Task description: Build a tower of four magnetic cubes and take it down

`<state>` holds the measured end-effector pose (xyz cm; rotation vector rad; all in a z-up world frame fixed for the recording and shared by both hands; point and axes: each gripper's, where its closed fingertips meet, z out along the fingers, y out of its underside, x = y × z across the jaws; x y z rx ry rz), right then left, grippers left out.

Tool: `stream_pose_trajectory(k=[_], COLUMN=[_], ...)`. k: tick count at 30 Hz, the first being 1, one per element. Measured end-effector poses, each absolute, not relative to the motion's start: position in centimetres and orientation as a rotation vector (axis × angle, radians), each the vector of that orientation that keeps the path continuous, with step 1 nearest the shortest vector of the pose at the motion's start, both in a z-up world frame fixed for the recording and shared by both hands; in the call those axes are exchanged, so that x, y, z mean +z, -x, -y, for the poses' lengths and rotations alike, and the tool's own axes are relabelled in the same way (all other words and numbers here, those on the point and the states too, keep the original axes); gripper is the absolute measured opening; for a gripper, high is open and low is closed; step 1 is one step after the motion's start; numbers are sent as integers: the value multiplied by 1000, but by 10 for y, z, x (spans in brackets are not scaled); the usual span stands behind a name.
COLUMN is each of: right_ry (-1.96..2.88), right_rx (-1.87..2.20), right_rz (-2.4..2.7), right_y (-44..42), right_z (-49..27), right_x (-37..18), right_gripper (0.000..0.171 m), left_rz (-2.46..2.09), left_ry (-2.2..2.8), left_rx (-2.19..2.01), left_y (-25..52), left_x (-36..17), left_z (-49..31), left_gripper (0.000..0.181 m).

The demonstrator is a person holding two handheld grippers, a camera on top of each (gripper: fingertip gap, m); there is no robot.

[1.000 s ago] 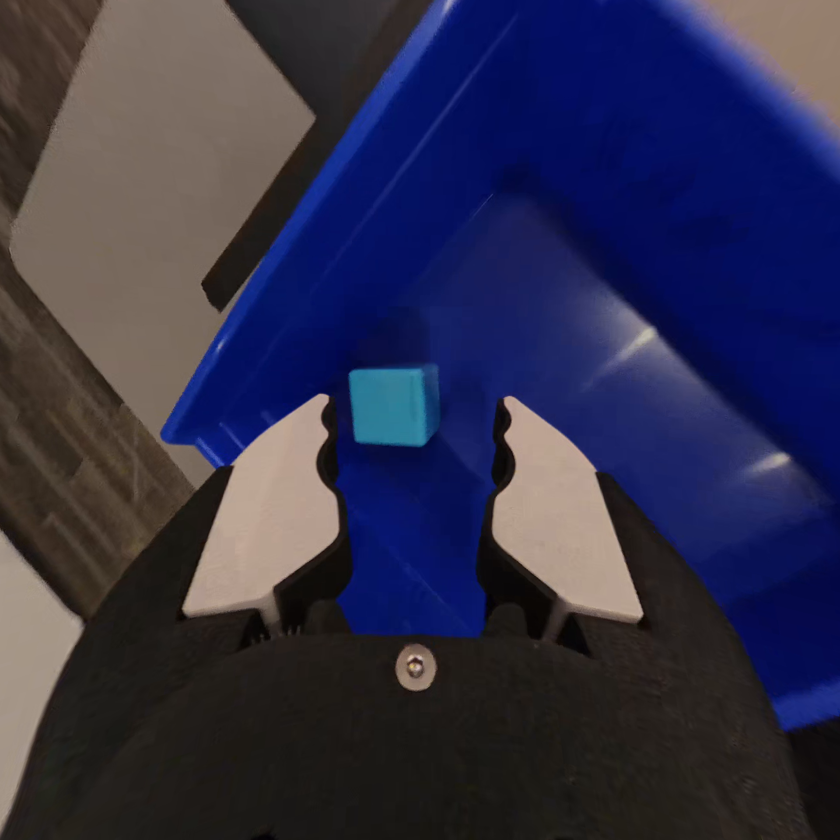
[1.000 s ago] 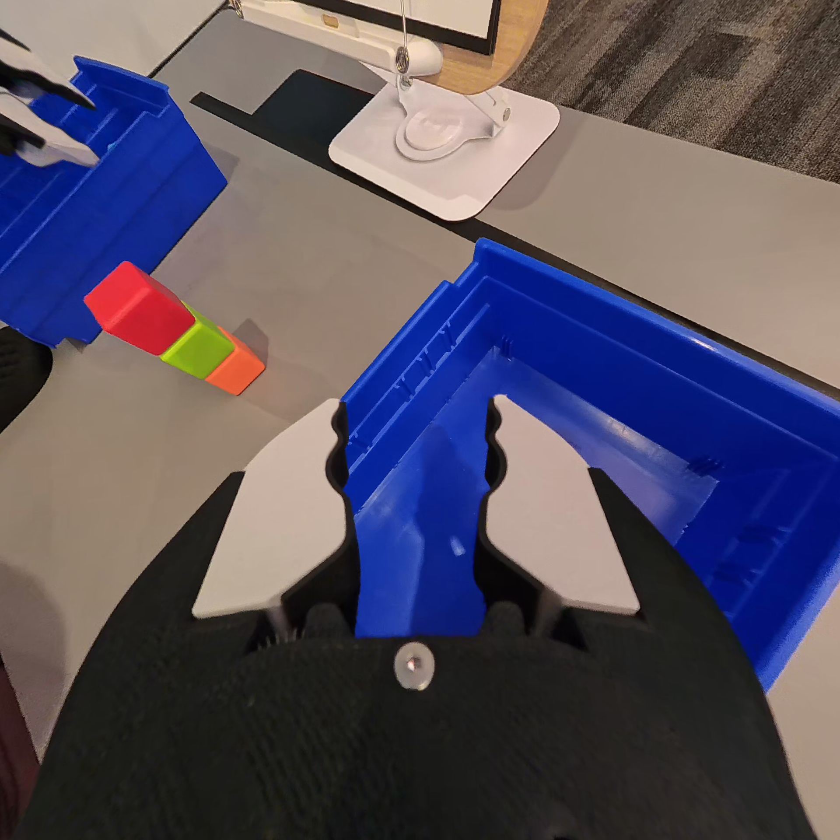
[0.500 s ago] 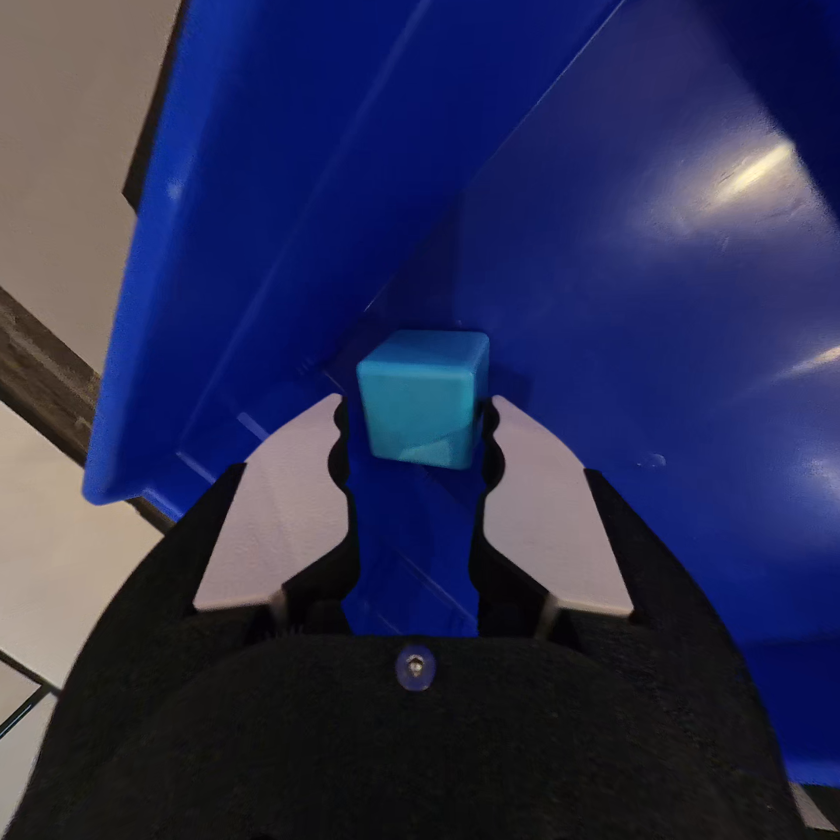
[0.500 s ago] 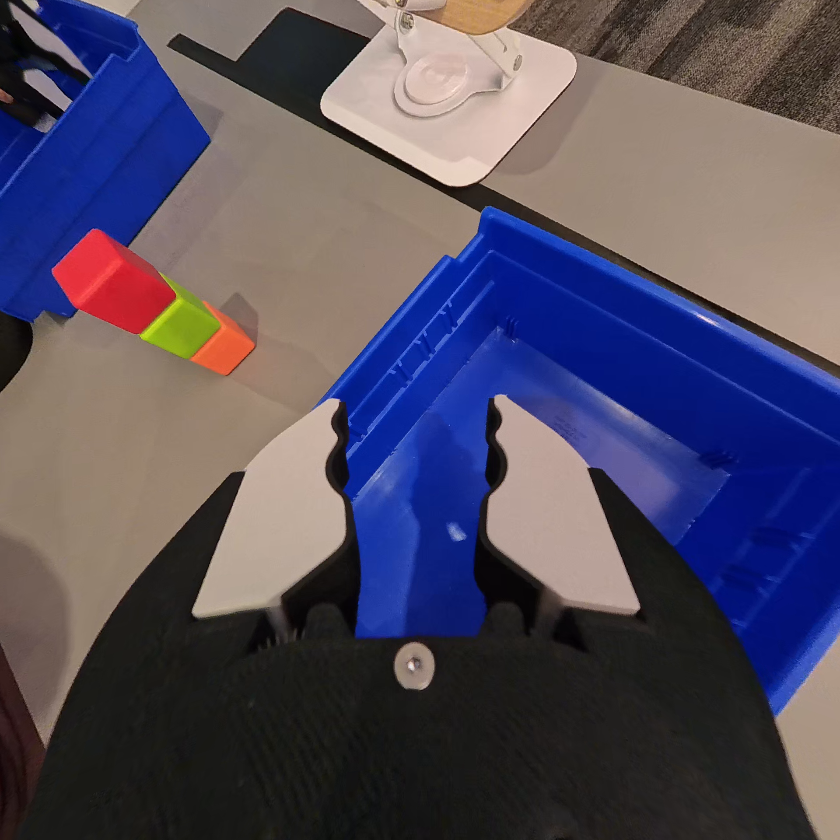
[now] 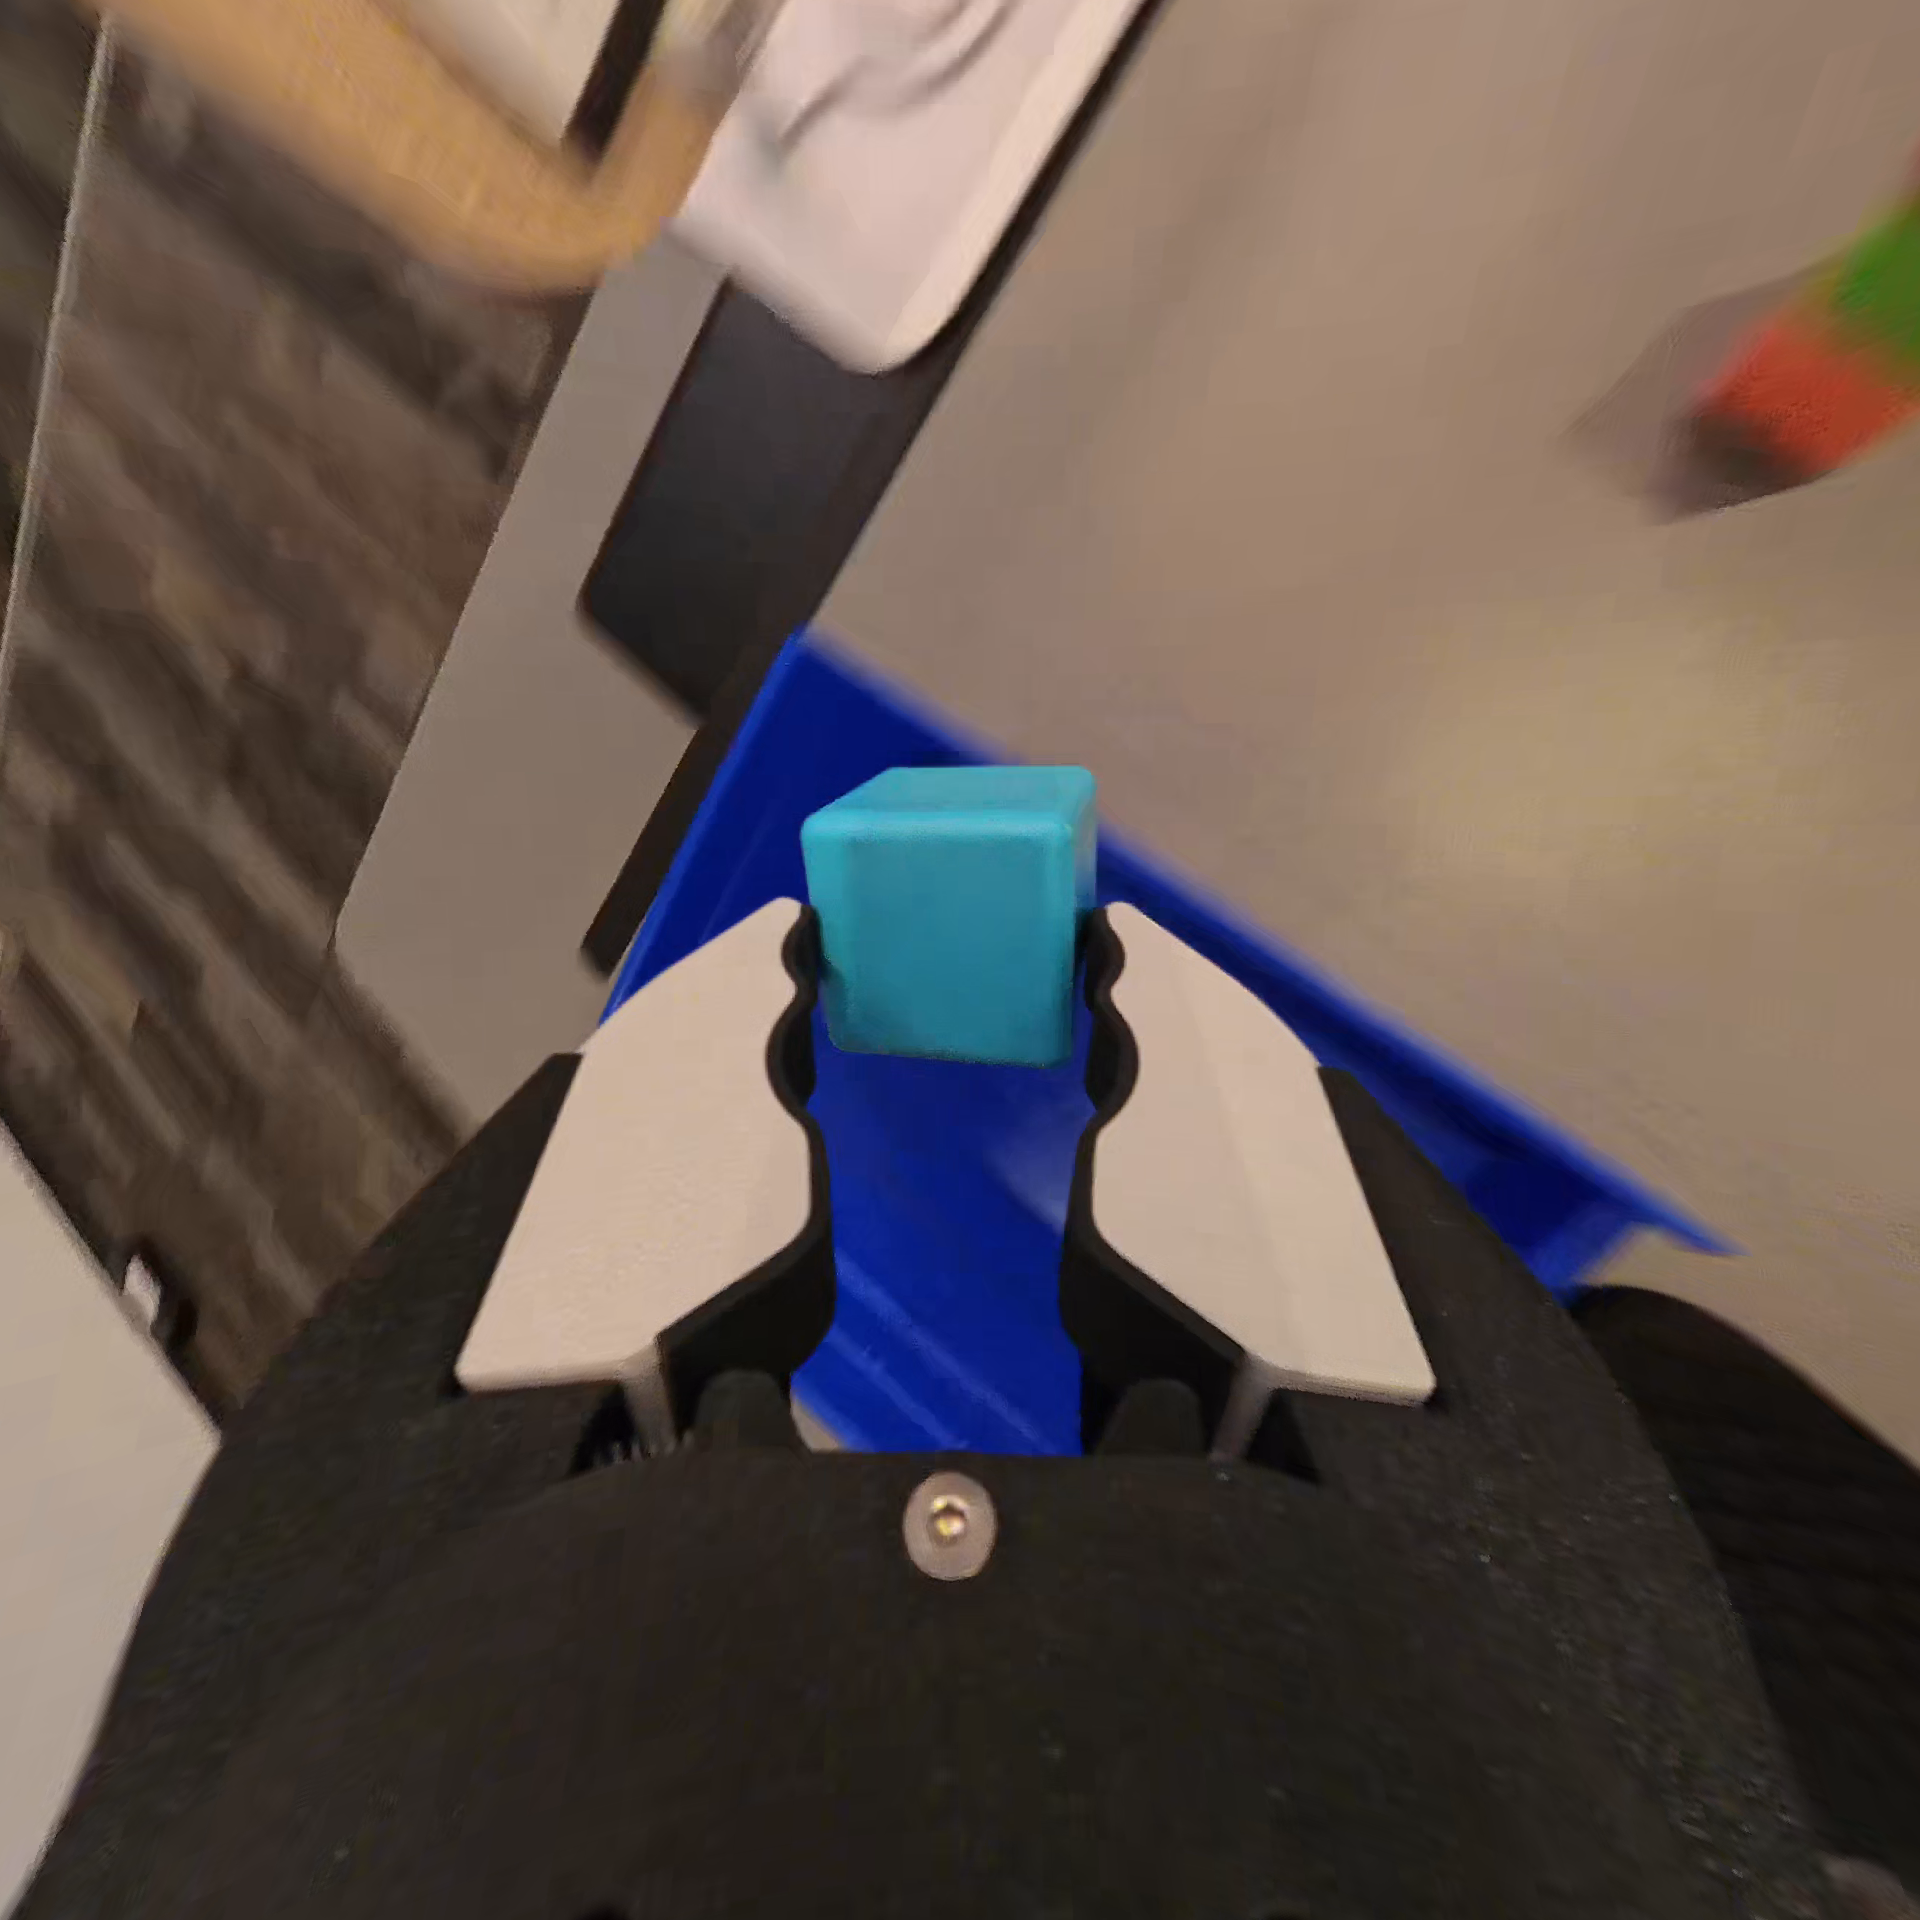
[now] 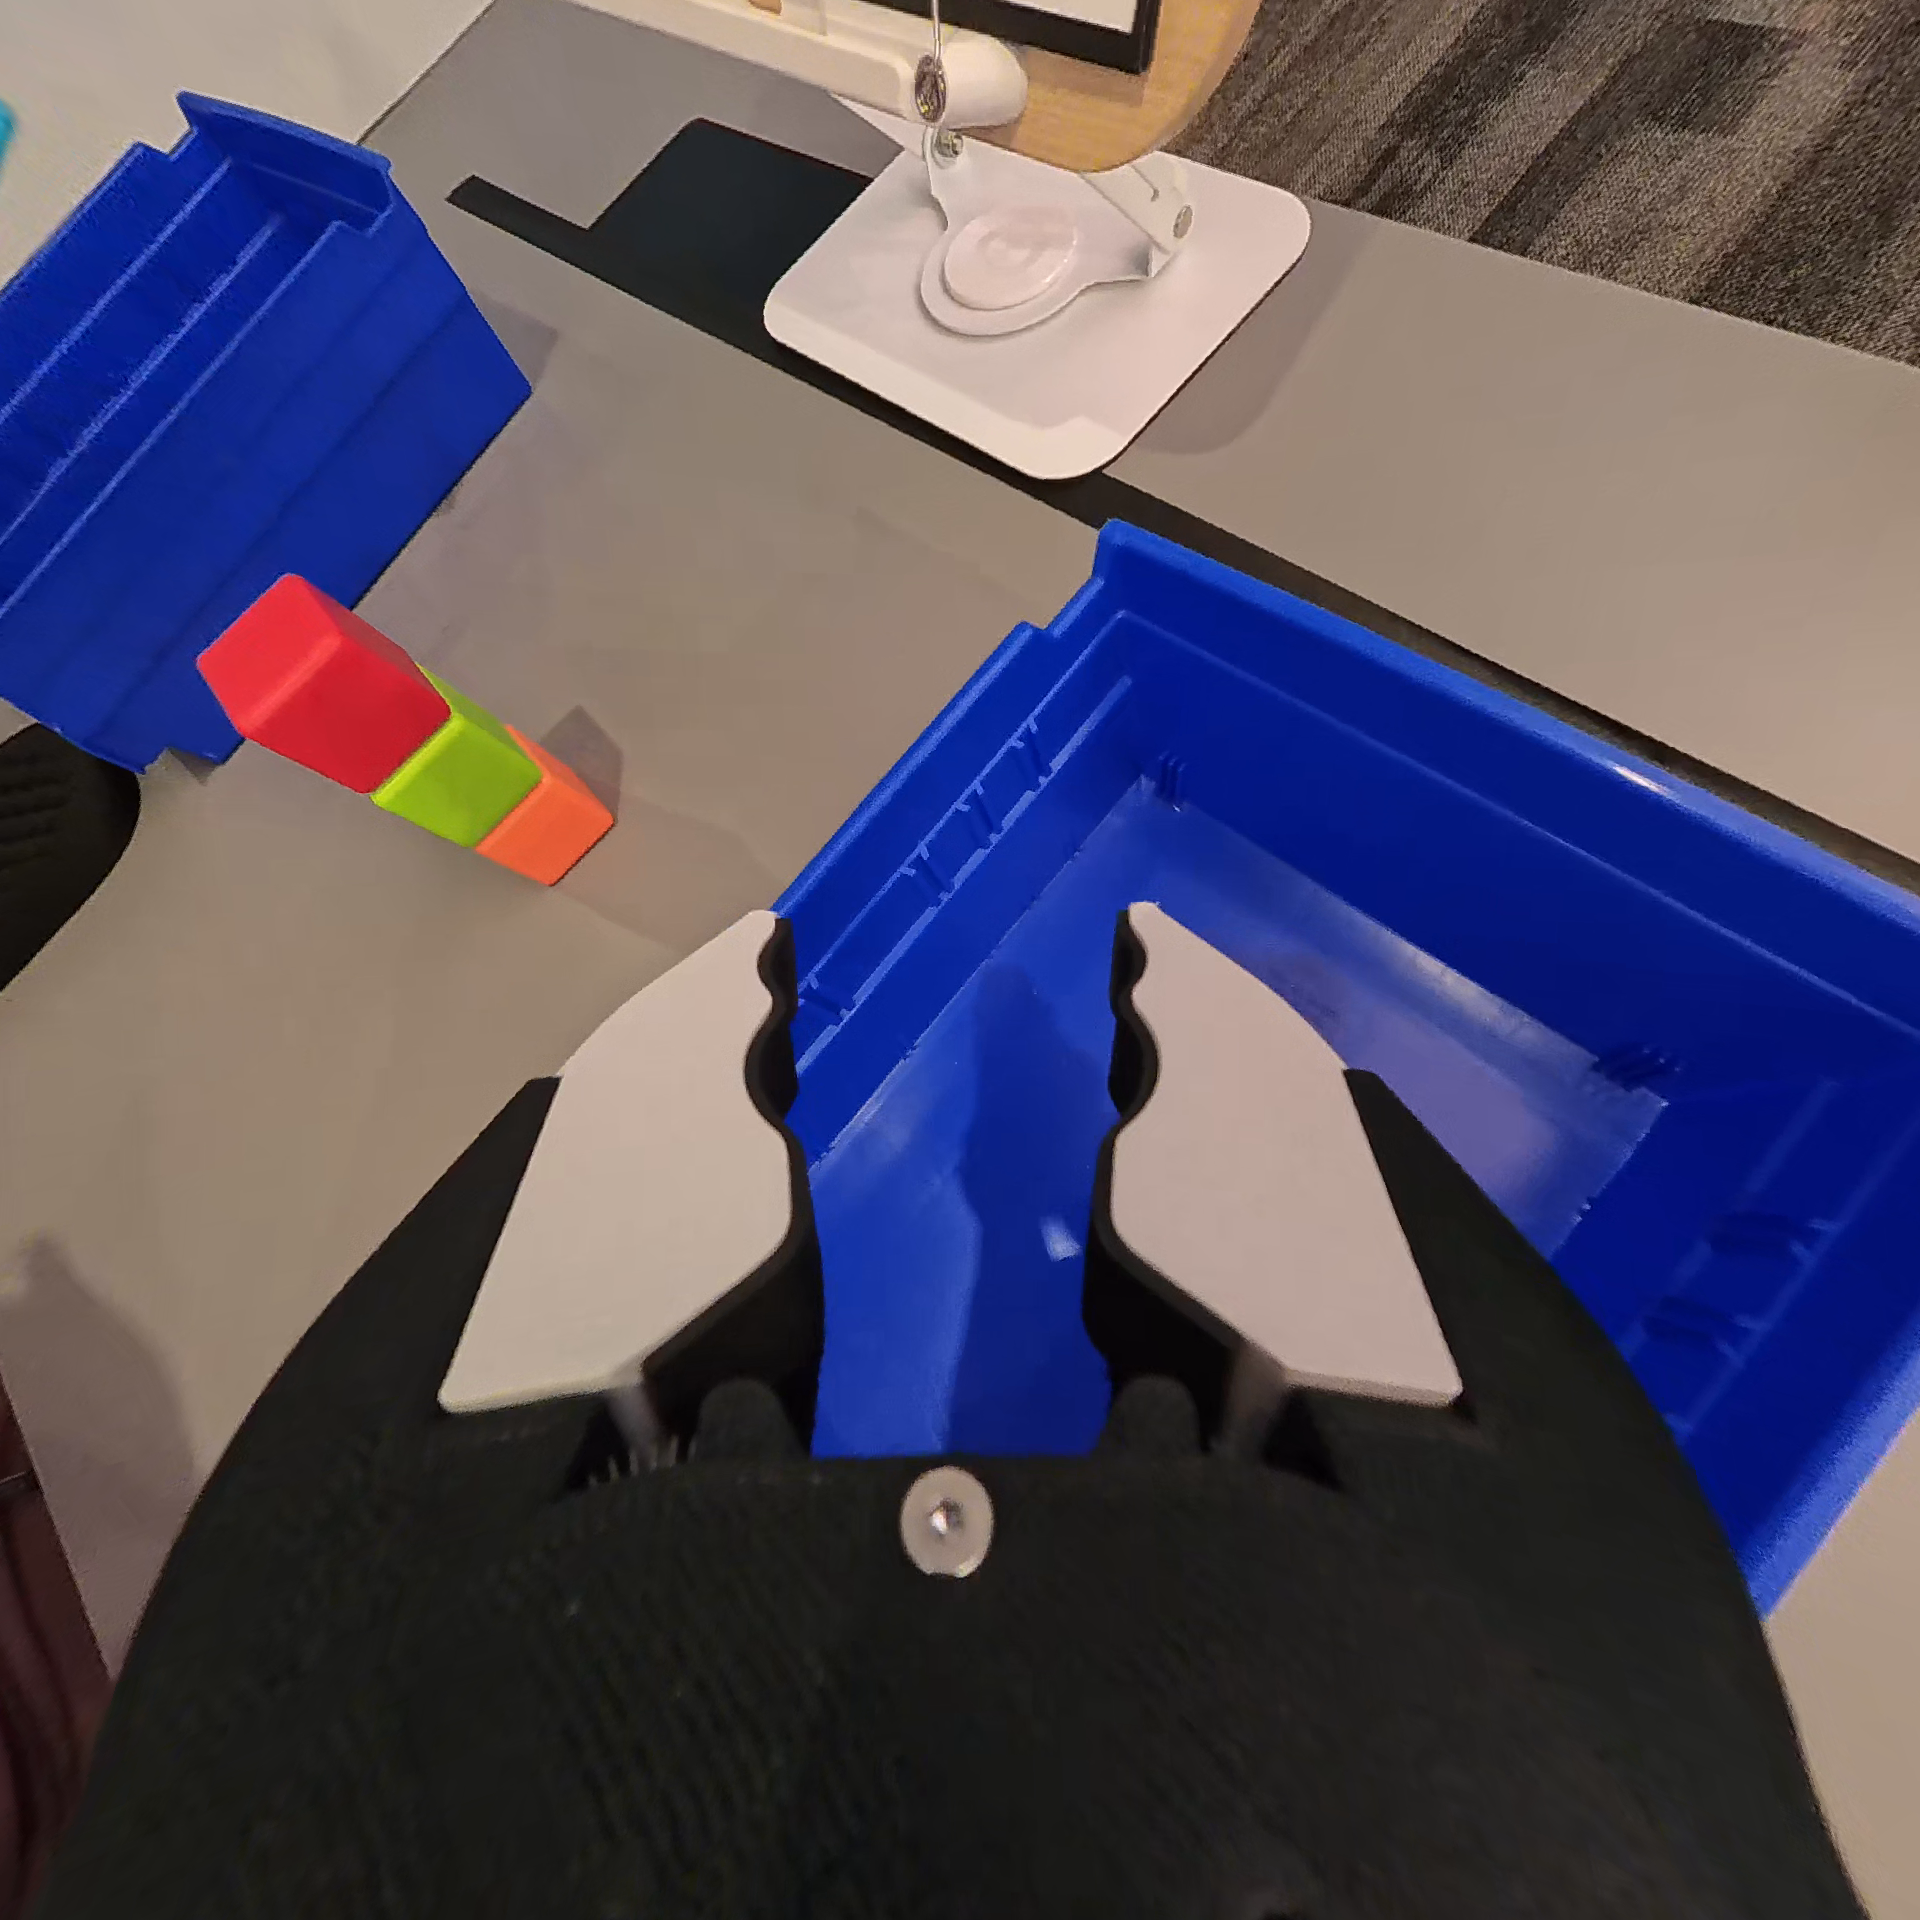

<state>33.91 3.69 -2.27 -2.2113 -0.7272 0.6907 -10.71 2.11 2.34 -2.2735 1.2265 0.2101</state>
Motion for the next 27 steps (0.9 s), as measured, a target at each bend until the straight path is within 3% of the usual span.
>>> stream_pose_trajectory(k=[5,9,27], right_ry=[2224,2219,2214], right_rx=[680,686,709], right_rz=[760,776,808], right_y=[-334,-332,-333], right_z=[-35,-32,-29], right_x=[-27,-26,-25], right_gripper=[60,60,60], left_rz=[-1711,-1876,-2082], left_ry=[1931,1853,1919], left_rx=[126,107,141], left_y=[-31,-92,-115], left_x=[36,21,-15], left_z=[33,43,33], left_gripper=[49,49,49])
